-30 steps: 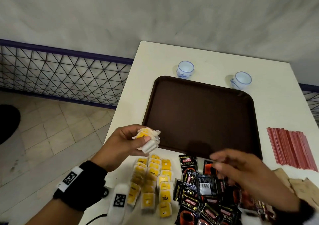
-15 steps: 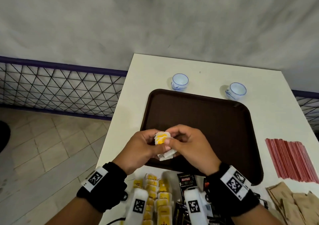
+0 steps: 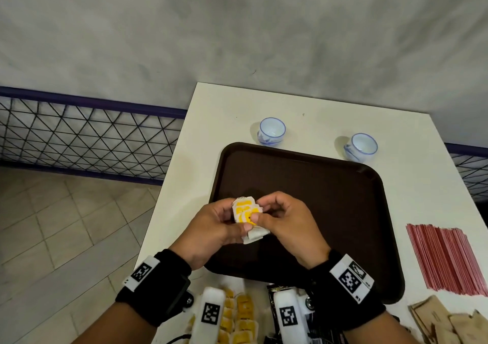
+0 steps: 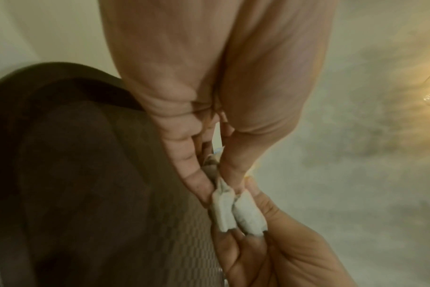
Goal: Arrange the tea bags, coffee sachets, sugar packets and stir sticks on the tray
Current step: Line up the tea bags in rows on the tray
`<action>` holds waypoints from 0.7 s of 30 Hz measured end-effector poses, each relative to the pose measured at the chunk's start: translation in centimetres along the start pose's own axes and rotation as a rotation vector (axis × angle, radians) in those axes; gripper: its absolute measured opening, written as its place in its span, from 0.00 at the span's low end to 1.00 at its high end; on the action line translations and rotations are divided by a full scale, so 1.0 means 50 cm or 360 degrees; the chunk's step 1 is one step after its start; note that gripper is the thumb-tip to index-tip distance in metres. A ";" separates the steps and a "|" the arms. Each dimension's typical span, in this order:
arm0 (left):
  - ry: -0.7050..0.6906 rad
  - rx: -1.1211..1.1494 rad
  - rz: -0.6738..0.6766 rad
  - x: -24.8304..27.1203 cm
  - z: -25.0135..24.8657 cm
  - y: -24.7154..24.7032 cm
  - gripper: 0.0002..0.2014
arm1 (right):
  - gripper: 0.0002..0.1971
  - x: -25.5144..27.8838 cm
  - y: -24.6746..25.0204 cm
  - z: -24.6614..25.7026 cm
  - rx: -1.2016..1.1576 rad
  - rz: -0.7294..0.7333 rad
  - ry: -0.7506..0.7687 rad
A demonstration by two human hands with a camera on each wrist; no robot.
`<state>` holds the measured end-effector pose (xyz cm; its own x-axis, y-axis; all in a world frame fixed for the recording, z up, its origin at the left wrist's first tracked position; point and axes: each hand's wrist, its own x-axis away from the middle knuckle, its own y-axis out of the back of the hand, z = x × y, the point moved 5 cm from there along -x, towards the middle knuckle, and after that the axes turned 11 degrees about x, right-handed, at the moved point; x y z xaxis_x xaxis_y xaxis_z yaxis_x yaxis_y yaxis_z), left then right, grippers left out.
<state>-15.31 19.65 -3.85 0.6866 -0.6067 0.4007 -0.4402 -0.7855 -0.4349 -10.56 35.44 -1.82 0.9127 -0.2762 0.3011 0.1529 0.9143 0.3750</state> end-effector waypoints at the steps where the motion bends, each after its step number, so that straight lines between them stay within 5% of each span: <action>1: -0.0025 -0.0027 -0.0017 -0.004 -0.002 0.002 0.20 | 0.11 -0.003 -0.002 -0.002 0.0012 0.0042 -0.0033; 9: 0.0018 -0.0069 0.0029 -0.013 0.006 0.020 0.23 | 0.13 -0.022 0.000 -0.024 -0.0078 0.0211 -0.0134; 15: -0.0039 -0.0302 -0.0066 -0.011 0.017 0.048 0.20 | 0.02 -0.031 0.014 -0.076 -0.0129 0.0273 -0.0255; 21: 0.0005 -0.0384 -0.0073 -0.007 0.040 0.056 0.19 | 0.07 -0.021 -0.001 -0.100 -0.0227 0.0415 -0.0310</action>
<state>-15.60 17.90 -6.82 0.7075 -0.5696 0.4184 -0.5342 -0.8186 -0.2111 -9.64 37.19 -6.53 0.8406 -0.0666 0.5375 -0.0121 0.9899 0.1415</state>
